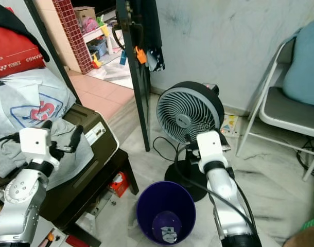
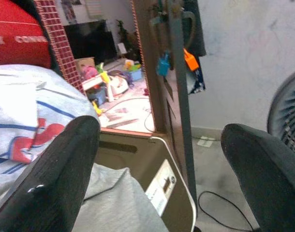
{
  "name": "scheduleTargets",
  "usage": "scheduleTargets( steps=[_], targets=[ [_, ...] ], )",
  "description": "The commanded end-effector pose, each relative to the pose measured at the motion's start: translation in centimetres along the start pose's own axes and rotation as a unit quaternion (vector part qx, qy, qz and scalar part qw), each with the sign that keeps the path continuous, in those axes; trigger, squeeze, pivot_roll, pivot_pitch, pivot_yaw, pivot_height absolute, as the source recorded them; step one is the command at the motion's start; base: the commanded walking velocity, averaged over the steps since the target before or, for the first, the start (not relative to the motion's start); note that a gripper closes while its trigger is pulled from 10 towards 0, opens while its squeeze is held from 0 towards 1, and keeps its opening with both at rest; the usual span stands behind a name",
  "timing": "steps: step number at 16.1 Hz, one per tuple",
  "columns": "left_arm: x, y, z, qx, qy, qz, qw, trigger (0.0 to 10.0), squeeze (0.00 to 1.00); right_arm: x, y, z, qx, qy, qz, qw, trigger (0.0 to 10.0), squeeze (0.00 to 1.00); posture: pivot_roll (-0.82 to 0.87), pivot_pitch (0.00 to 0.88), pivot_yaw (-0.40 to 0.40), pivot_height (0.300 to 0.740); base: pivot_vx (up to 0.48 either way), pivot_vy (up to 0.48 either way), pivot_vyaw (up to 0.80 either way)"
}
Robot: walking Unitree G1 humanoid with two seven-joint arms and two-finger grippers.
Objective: Clean up the room
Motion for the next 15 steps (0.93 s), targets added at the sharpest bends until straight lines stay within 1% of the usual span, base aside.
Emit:
scheduleTargets(
  steps=[1,2,4,6,7,8,10,11,13,15],
  targets=[
    [-1.0,-0.3,-0.1,-0.004,0.021,-0.007,1.000,10.0,0.00,-0.4,0.1,-0.4,0.003,0.009,-0.002,1.000,10.0,1.00,-0.12,0.000,0.064,0.740,0.000,0.000,0.00],
    [-1.5,-0.1,-0.4,-0.003,0.028,-0.013,1.000,10.0,0.00,-0.3,0.8,-1.0,0.014,0.001,-0.006,1.000,10.0,1.00,-0.13,0.000,0.082,0.740,0.000,0.000,0.00],
    [-1.7,0.1,-0.9,0.001,0.023,-0.024,0.999,10.0,0.00,-0.2,1.1,-1.3,0.021,-0.007,-0.009,1.000,10.0,1.00,-0.14,0.000,0.101,0.740,0.000,0.000,0.00],
    [-1.9,0.5,-1.9,0.006,0.017,-0.033,0.999,10.0,0.00,0.3,0.6,-1.0,0.019,-0.025,-0.013,0.999,10.0,1.00,-0.15,0.000,0.117,0.740,0.000,0.000,0.00],
    [-1.8,0.7,-2.2,0.010,0.017,-0.034,0.999,10.0,0.00,0.5,0.5,-0.8,0.019,-0.029,-0.011,0.999,10.0,1.00,-0.15,0.000,0.107,0.740,0.000,0.000,0.00],
    [-1.7,0.8,-2.3,0.011,0.017,-0.033,0.999,10.0,0.00,0.5,0.4,-0.8,0.017,-0.030,-0.013,0.999,10.0,1.00,-0.15,0.000,0.104,0.740,0.000,0.000,0.00],
    [-1.1,0.9,-1.7,0.014,0.022,-0.025,0.999,10.0,0.00,-0.1,0.3,-1.0,0.013,-0.012,-0.002,1.000,10.0,1.00,-0.13,0.000,0.071,0.740,0.000,0.000,0.00],
    [-0.7,0.7,-1.2,0.014,0.023,-0.023,0.999,10.0,0.00,-0.2,0.6,-1.2,0.015,-0.007,0.001,1.000,10.0,1.00,-0.13,0.000,0.053,0.740,0.000,0.000,0.00],
    [-0.2,0.5,-0.6,0.011,0.027,-0.018,0.999,10.0,0.00,-0.3,1.0,-1.4,0.016,0.002,0.003,1.000,10.0,1.00,-0.12,0.000,0.029,0.740,0.000,0.000,0.00],
    [-0.3,0.3,-0.3,0.007,0.038,-0.016,0.999,10.0,0.00,-0.6,0.6,-1.5,0.007,0.012,0.006,1.000,10.0,1.00,-0.11,0.000,0.015,0.740,0.000,0.000,0.00]
  ],
)
Point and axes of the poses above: a point about 5 cm out from each wrist's last joint towards the gripper, its own z axis pointing back from the gripper into the wrist, its own y axis along the axis of the wrist's last joint, x = y × z, the point moved 4 cm from there along -z, pointing out of the wrist towards the gripper, and after that the axes turned 15 degrees about -z, right-handed, at the moved point
